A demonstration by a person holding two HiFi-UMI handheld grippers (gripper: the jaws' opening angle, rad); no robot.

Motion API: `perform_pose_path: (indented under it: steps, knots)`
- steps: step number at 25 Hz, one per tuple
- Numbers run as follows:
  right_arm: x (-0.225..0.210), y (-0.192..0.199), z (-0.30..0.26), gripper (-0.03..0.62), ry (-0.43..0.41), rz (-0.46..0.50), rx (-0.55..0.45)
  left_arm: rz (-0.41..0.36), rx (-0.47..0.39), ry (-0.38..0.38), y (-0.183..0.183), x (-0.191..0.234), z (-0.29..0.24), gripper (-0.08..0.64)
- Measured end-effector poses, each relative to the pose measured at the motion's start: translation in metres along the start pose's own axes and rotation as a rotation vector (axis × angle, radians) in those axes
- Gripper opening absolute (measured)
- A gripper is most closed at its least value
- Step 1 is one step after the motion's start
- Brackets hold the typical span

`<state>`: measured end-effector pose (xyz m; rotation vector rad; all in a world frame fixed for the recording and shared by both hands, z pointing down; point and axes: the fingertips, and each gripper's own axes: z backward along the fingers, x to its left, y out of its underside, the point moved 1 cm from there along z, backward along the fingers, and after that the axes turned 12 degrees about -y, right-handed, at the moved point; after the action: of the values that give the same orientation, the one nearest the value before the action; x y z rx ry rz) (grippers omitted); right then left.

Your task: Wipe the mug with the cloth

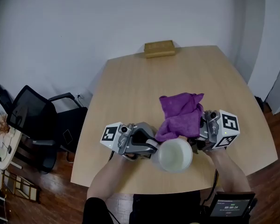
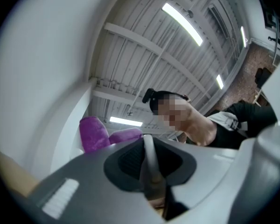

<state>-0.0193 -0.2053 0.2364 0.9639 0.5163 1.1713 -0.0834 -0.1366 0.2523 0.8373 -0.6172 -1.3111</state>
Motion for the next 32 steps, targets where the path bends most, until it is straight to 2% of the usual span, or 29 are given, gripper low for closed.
perform_pose_path:
  steps: [2,4,7,9,11,12,13,15,17,19,21,25,28,32]
  knots:
    - [0.005,0.021,-0.011,0.069,-0.055,-0.073,0.044,-0.002,0.022,0.010,0.007,-0.005,-0.006,0.077]
    - [0.004,0.035,-0.013,0.069,-0.075,-0.145,0.057,-0.011,0.030,0.014,0.009,-0.007,-0.008,0.077]
    - [-0.012,0.051,-0.005,0.069,-0.016,-0.187,0.117,-0.012,0.001,-0.031,0.002,0.002,-0.005,0.077]
    - [-0.032,0.069,0.008,0.069,0.105,-0.212,0.213,-0.006,-0.076,-0.109,-0.013,0.015,-0.003,0.077]
    - [-0.053,0.090,0.029,0.069,0.267,-0.245,0.335,0.019,-0.221,-0.234,-0.039,0.036,0.006,0.077]
    - [-0.058,0.098,0.037,0.069,0.316,-0.262,0.377,0.038,-0.302,-0.307,-0.050,0.049,0.019,0.077]
    - [-0.057,0.104,0.040,0.069,0.326,-0.282,0.395,0.057,-0.375,-0.377,-0.060,0.062,0.035,0.077]
    - [-0.046,0.108,0.032,0.069,0.263,-0.317,0.378,0.082,-0.473,-0.487,-0.071,0.080,0.065,0.077]
    - [-0.034,0.106,0.016,0.069,0.186,-0.341,0.320,0.099,-0.498,-0.546,-0.072,0.089,0.078,0.077]
    - [-0.033,0.098,0.009,0.070,0.159,-0.372,0.224,0.111,-0.460,-0.592,-0.064,0.097,0.077,0.077]
    - [-0.042,0.084,0.017,0.070,0.185,-0.397,0.114,0.108,-0.383,-0.645,-0.054,0.106,0.072,0.075]
    - [-0.061,0.053,0.048,0.069,0.280,-0.374,-0.050,0.081,-0.151,-0.733,-0.028,0.120,0.061,0.072]
    - [-0.068,0.039,0.060,0.069,0.320,-0.329,-0.071,0.103,-0.033,-0.750,-0.012,0.125,0.056,0.069]
    - [-0.067,0.038,0.058,0.069,0.325,-0.307,-0.043,0.165,-0.008,-0.738,-0.011,0.128,0.058,0.069]
